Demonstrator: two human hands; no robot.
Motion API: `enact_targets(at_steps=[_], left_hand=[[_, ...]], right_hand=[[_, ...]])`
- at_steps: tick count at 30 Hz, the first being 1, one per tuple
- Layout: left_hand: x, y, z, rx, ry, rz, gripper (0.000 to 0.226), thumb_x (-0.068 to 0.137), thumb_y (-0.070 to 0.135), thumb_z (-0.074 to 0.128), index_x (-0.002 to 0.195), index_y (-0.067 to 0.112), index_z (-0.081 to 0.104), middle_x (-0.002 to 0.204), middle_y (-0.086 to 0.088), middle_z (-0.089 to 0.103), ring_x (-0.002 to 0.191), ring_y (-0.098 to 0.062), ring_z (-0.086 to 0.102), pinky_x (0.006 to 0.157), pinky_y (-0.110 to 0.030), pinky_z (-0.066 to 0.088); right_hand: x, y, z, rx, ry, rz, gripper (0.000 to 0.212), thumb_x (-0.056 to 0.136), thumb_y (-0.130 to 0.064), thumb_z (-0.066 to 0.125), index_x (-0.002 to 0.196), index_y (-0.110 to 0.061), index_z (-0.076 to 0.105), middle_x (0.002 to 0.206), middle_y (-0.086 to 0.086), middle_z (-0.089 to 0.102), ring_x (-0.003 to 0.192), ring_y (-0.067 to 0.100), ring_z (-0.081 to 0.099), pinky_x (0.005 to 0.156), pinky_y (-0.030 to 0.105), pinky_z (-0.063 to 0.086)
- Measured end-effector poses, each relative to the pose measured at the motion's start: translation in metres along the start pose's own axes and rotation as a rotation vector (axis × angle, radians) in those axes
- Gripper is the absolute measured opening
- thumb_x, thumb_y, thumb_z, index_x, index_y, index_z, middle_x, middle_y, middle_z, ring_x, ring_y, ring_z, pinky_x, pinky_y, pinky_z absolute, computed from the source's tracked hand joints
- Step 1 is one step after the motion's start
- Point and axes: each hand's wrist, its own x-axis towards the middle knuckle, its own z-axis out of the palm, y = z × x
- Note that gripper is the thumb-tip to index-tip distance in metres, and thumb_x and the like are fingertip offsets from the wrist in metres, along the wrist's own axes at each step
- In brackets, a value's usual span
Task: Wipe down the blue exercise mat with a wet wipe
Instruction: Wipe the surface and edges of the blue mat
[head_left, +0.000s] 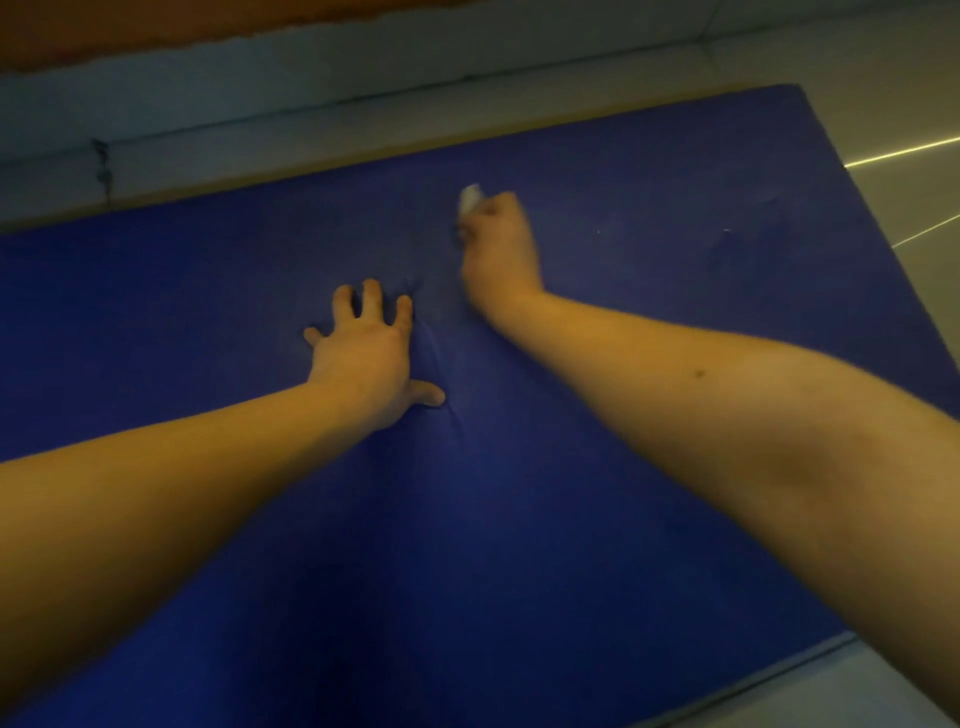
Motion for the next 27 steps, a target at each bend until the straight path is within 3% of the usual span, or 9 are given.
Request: enact_targets(at_steps=[3, 6, 7, 10, 13, 15, 18, 23, 27], left_hand=[[-0.001, -0.001, 0.001, 0.003, -0.006, -0.001, 0.124, 0.067, 0.080, 0.068, 0.159, 0.025, 0.005, 0.163, -0.006, -0.004, 0.149, -0.038, -0.001, 0.108, -0.071, 0.031], [0.000, -0.001, 0.001, 0.000, -0.023, 0.003, 0.124, 0.068, 0.080, 0.067, 0.160, 0.026, 0.004, 0.163, -0.006, -0.005, 0.149, -0.038, -0.003, 0.108, -0.071, 0.030], [0.000, -0.001, 0.001, 0.002, -0.030, 0.004, 0.124, 0.068, 0.080, 0.067, 0.160, 0.025, 0.003, 0.163, -0.006, -0.007, 0.149, -0.039, -0.004, 0.108, -0.071, 0.030], [0.001, -0.002, 0.000, 0.002, -0.042, -0.002, 0.124, 0.069, 0.080, 0.066, 0.160, 0.024, 0.002, 0.164, -0.008, -0.008, 0.149, -0.039, -0.006, 0.110, -0.071, 0.028], [0.001, 0.001, -0.001, 0.007, -0.038, -0.003, 0.125, 0.070, 0.080, 0.066, 0.160, 0.024, 0.001, 0.163, -0.009, -0.008, 0.149, -0.040, -0.006, 0.111, -0.071, 0.027], [0.001, 0.001, -0.002, 0.007, -0.036, -0.012, 0.125, 0.070, 0.080, 0.066, 0.160, 0.023, 0.000, 0.163, -0.009, -0.008, 0.150, -0.040, -0.006, 0.111, -0.071, 0.027], [0.001, 0.003, -0.004, 0.006, -0.046, -0.011, 0.125, 0.070, 0.079, 0.066, 0.160, 0.023, -0.001, 0.163, -0.009, -0.009, 0.150, -0.040, -0.007, 0.112, -0.071, 0.026], [0.000, 0.002, -0.003, -0.003, -0.052, 0.001, 0.125, 0.071, 0.079, 0.066, 0.160, 0.023, -0.001, 0.163, -0.009, -0.011, 0.149, -0.040, -0.008, 0.110, -0.072, 0.027], [-0.001, 0.001, -0.005, 0.007, -0.061, 0.006, 0.124, 0.072, 0.079, 0.064, 0.160, 0.024, -0.003, 0.163, -0.009, -0.013, 0.149, -0.040, -0.009, 0.111, -0.071, 0.027]], right_hand=[[-0.024, -0.011, 0.022, -0.237, -0.302, -0.394, 0.019, 0.098, -0.010, 0.056, 0.111, -0.003, 0.069, 0.112, 0.015, 0.058, 0.100, 0.027, 0.053, 0.079, 0.033, 0.043], [-0.008, 0.005, 0.010, -0.321, -0.247, -0.606, 0.018, 0.093, -0.012, 0.063, 0.107, -0.007, 0.074, 0.104, 0.016, 0.060, 0.094, 0.033, 0.055, 0.069, 0.036, 0.043], [0.003, 0.011, 0.001, -0.315, -0.193, -0.581, 0.015, 0.095, -0.014, 0.061, 0.101, -0.008, 0.073, 0.100, 0.015, 0.060, 0.090, 0.032, 0.055, 0.069, 0.037, 0.043], [0.055, 0.041, -0.040, -0.273, 0.049, -0.148, 0.028, 0.102, -0.038, 0.052, 0.084, -0.018, 0.060, 0.094, 0.010, 0.059, 0.085, 0.024, 0.055, 0.073, 0.035, 0.038], [0.094, 0.062, -0.081, -0.256, 0.215, 0.116, 0.018, 0.103, -0.035, 0.045, 0.099, -0.020, 0.054, 0.107, 0.010, 0.066, 0.094, 0.025, 0.058, 0.075, 0.031, 0.037], [0.107, 0.055, -0.079, -0.230, 0.192, 0.177, 0.015, 0.102, -0.021, 0.046, 0.115, -0.017, 0.051, 0.119, 0.012, 0.060, 0.104, 0.023, 0.057, 0.075, 0.025, 0.036], [0.103, 0.024, -0.044, -0.278, 0.179, 0.142, 0.031, 0.106, -0.017, 0.042, 0.128, 0.001, 0.054, 0.131, 0.019, 0.057, 0.119, 0.030, 0.056, 0.085, 0.028, 0.037], [0.040, -0.051, 0.043, -0.254, -0.246, -0.236, 0.039, 0.100, -0.007, 0.052, 0.138, 0.001, 0.050, 0.136, 0.020, 0.050, 0.119, 0.035, 0.055, 0.092, 0.034, 0.046], [0.053, -0.045, 0.034, -0.411, -0.329, -0.398, 0.038, 0.096, -0.004, 0.055, 0.134, -0.001, 0.057, 0.132, 0.019, 0.054, 0.118, 0.036, 0.055, 0.094, 0.036, 0.047]])
